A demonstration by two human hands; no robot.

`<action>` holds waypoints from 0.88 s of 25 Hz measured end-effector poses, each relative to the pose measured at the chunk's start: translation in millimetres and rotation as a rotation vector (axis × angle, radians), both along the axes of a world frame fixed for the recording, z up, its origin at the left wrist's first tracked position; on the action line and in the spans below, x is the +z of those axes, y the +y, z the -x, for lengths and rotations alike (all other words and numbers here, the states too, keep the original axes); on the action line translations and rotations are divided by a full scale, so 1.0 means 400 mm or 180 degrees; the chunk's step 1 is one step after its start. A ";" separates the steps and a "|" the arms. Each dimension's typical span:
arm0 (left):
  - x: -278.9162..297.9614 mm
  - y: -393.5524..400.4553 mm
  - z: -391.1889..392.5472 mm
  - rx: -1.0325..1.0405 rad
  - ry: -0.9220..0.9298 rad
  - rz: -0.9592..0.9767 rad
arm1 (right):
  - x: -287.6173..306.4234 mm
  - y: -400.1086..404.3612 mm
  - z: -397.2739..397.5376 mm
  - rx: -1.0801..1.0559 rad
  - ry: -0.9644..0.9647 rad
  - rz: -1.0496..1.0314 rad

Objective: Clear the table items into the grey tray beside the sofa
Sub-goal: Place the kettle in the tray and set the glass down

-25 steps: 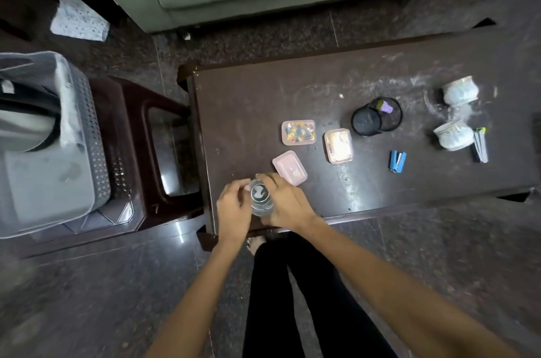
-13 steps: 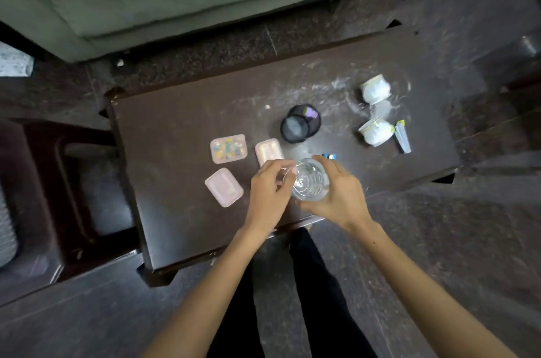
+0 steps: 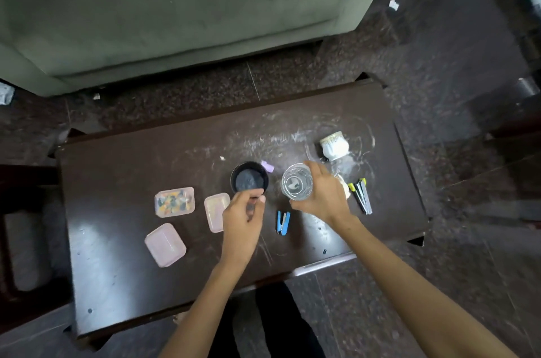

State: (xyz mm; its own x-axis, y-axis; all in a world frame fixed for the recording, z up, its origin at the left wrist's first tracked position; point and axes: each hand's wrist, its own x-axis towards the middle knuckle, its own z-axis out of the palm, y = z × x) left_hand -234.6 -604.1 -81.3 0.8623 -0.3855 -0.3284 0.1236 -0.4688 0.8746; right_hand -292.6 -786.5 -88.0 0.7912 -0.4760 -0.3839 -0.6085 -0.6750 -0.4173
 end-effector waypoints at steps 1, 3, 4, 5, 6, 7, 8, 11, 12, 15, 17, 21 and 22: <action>-0.003 -0.008 0.000 0.0017 0.0006 -0.0017 | -0.014 -0.003 -0.006 0.0056 0.0039 -0.0030; -0.009 -0.023 -0.006 0.0048 0.0023 -0.0060 | -0.038 -0.007 -0.015 0.0105 0.0116 -0.0052; -0.011 -0.027 -0.010 0.0062 0.0034 -0.0081 | -0.048 -0.006 -0.019 0.0116 0.0149 -0.0071; -0.013 -0.029 -0.013 0.0081 0.0036 -0.0105 | -0.057 -0.004 -0.023 0.0127 0.0177 -0.0094; -0.013 -0.030 -0.014 0.0108 0.0013 -0.0124 | -0.062 -0.002 -0.027 0.0135 0.0194 -0.0102; -0.015 -0.030 -0.014 0.0147 -0.0033 -0.0144 | -0.067 -0.001 -0.032 0.0134 0.0199 -0.0109; -0.017 -0.027 -0.012 0.0195 -0.0087 -0.0159 | -0.072 0.001 -0.037 0.0118 0.0192 -0.0116; -0.021 -0.025 -0.007 0.0282 -0.0220 -0.0167 | -0.080 -0.005 -0.058 0.0060 0.0109 -0.0104; -0.023 -0.026 -0.005 0.0314 -0.0232 -0.0165 | -0.083 -0.008 -0.064 0.0057 0.0095 -0.0089; -0.027 -0.032 -0.004 0.0452 -0.0198 -0.0180 | -0.087 -0.011 -0.069 0.0064 0.0076 -0.0028; -0.030 -0.039 -0.003 0.0486 -0.0126 -0.0172 | -0.089 -0.009 -0.066 0.0073 0.0048 0.0000; -0.037 -0.048 -0.004 0.0442 -0.0094 -0.0144 | -0.088 -0.005 -0.067 0.0088 0.0051 0.0051; -0.038 -0.050 -0.002 0.0424 -0.0103 -0.0137 | -0.088 -0.005 -0.068 0.0094 0.0074 0.0063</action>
